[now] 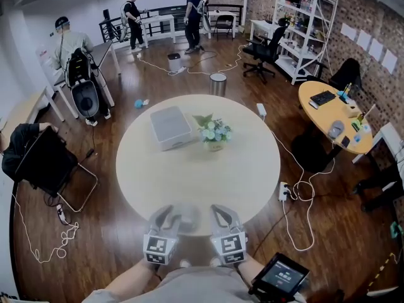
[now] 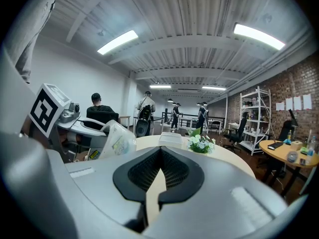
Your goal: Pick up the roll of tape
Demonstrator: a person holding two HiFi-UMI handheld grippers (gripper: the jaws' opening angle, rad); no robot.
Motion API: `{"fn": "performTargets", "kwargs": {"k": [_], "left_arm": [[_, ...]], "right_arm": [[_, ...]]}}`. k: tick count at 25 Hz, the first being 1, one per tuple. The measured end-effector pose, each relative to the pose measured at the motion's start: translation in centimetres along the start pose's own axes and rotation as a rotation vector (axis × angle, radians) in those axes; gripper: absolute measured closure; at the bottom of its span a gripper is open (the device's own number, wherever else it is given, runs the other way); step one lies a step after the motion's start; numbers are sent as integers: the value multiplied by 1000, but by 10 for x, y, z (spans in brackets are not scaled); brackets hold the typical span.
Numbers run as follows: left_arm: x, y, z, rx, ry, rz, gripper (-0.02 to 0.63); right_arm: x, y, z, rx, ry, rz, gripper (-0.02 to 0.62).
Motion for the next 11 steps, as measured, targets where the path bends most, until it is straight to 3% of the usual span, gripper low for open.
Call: {"fn": "performTargets", "kwargs": {"k": [11], "left_arm": [[-3,0,6,-2,8,4,494]], "right_arm": [[3,3,4,-3,4,4,584]]}}
Point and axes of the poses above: the fingertips, and each gripper's own axes: x backward along the fingers, z to its right, y out of its underside, the point moved 8 cm from there along x, backward along the fingers, and after that the axes turned 10 degrees about -x, right-handed, at the moved point
